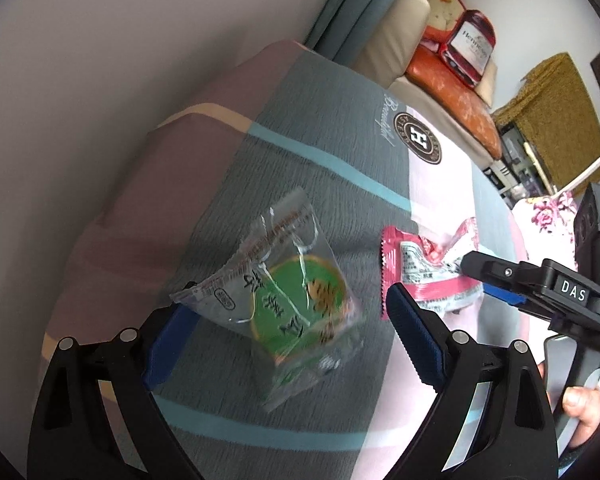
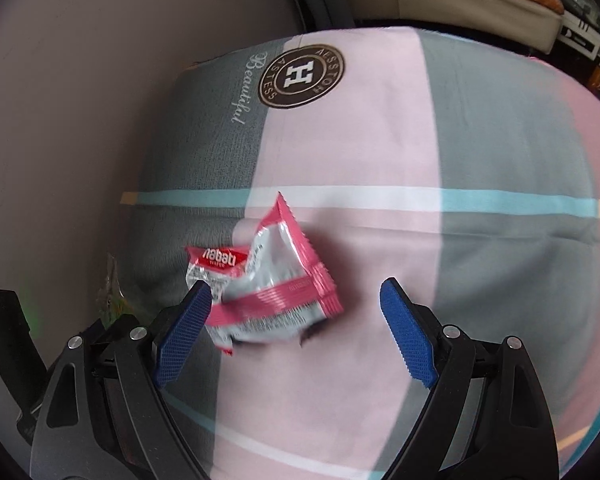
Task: Collect trash
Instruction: 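Grasp the pink wafer packet with the right gripper while the left gripper grasps the clear green-label wrapper, then carry both wrappers over the teal bin and open the left gripper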
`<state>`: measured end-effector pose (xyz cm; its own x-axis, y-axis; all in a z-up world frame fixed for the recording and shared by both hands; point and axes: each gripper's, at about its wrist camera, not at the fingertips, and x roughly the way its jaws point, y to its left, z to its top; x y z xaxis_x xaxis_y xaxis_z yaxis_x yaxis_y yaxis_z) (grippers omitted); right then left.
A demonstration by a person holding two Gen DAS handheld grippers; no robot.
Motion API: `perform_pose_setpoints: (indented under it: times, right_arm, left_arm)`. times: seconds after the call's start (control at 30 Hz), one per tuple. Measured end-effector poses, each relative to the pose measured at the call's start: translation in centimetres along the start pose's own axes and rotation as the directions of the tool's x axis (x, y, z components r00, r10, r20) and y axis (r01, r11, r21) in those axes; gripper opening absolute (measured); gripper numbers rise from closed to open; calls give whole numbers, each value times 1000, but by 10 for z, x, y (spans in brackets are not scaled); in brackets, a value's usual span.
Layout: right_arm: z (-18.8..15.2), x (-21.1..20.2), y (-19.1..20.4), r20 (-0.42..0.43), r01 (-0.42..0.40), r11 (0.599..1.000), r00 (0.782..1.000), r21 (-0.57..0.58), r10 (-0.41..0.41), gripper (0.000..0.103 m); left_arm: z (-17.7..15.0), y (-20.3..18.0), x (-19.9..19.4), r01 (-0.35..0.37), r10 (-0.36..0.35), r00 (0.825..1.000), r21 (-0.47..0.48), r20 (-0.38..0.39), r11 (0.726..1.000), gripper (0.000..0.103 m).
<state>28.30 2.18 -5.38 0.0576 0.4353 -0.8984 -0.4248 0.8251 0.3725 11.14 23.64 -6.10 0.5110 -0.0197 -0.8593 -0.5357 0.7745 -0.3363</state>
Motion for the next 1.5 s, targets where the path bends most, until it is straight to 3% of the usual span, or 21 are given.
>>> perform_pose_setpoints:
  times: [0.13,0.2,0.27,0.33,0.37,0.43,0.5,0.7,1.07,1.5]
  right_arm:
    - [3,12,-2,-15,-23,1000,1000,21,24,82]
    - [3,15,-2,-12,-24,999,1000,23,24,74]
    - [0,15,0,-2,-53,999,999,10,53,49]
    - [-4,14,-1,2,-71,997,998,13,70,47]
    - [-7,11,0,12,-70,998,997,2,70,46]
    - [-10,5,1,28,-65,998,997,-4,65,43]
    - [-14,-2,1,46,-53,998,997,-16,54,41]
    - [-38,-26,2,109,14,998,994,-55,-8,40]
    - [-94,-82,-35,196,3,1000,981,0,-3,39]
    - [-161,-138,-90,298,-21,994,954,110,-13,39]
  left_arm:
    - [-4,-2,6,-50,50,999,9,-9,999,93]
    - [-5,-2,8,-69,69,998,8,-11,998,93]
    - [-9,-3,6,-81,81,997,15,2,997,92]
    - [-13,-4,3,-82,81,997,32,15,996,82]
    - [-15,-6,4,-84,84,996,42,17,996,69]
    - [-21,-5,0,-78,77,997,52,22,996,62]
    - [-25,-3,-2,-72,70,997,53,27,996,61]
    - [-39,-6,-9,-31,29,999,83,24,996,61]
    - [-77,-61,-28,26,-28,1000,224,8,974,61]
    - [-124,-142,-53,63,-74,997,375,15,925,61]
